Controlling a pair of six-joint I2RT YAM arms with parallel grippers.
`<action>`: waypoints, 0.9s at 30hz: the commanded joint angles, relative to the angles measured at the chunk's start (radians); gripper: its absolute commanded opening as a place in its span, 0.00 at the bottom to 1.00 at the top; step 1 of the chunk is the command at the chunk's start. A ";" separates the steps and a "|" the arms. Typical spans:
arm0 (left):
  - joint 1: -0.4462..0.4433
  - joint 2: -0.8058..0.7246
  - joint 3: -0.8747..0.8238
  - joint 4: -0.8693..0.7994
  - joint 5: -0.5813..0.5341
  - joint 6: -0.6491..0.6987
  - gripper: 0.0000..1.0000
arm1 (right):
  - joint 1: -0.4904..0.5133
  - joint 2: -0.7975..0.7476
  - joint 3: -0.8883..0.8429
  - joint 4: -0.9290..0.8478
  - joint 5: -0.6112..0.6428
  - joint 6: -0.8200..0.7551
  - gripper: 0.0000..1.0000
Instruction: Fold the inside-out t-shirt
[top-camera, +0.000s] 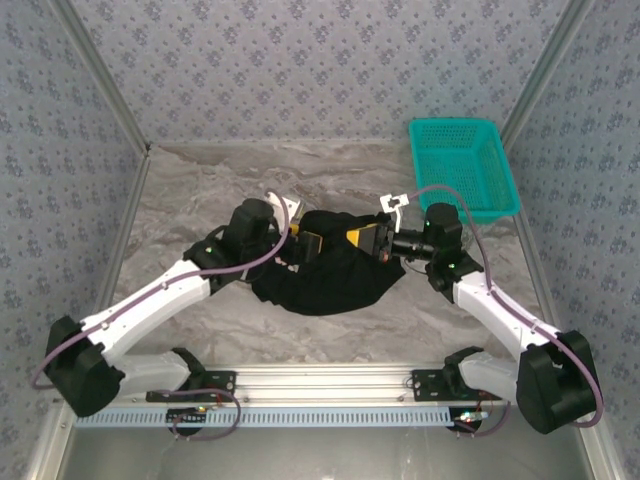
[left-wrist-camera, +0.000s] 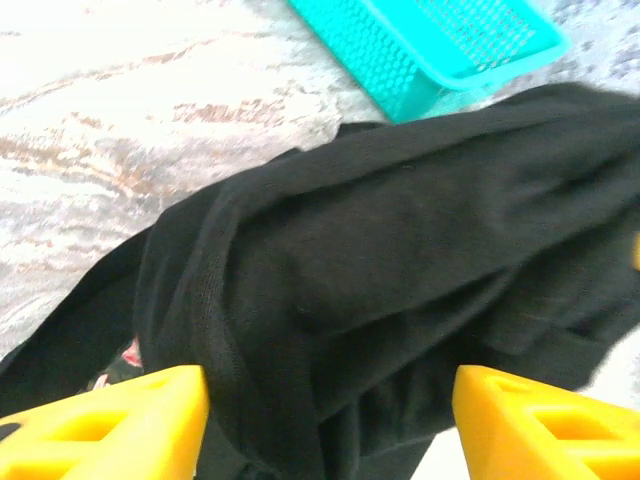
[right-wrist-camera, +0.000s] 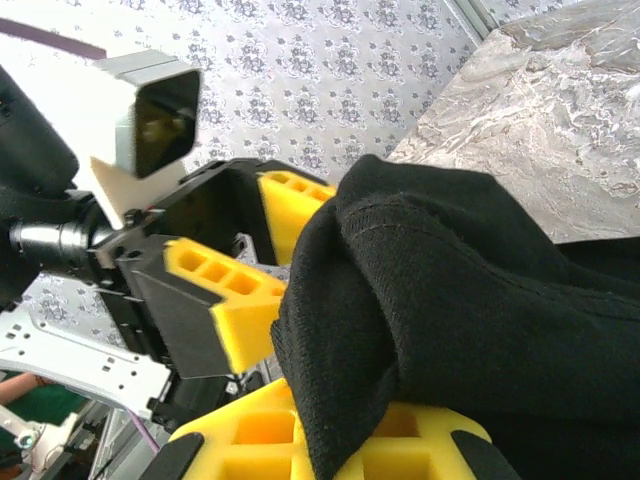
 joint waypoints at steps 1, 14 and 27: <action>-0.006 0.000 -0.006 0.068 0.130 0.058 0.56 | 0.002 -0.003 0.045 -0.009 0.000 0.000 0.00; -0.007 0.184 0.129 0.076 0.412 0.051 0.41 | 0.003 -0.039 0.049 -0.108 0.029 -0.087 0.00; -0.001 0.213 0.160 0.075 0.403 0.052 0.00 | 0.003 -0.052 0.047 -0.159 0.038 -0.118 0.00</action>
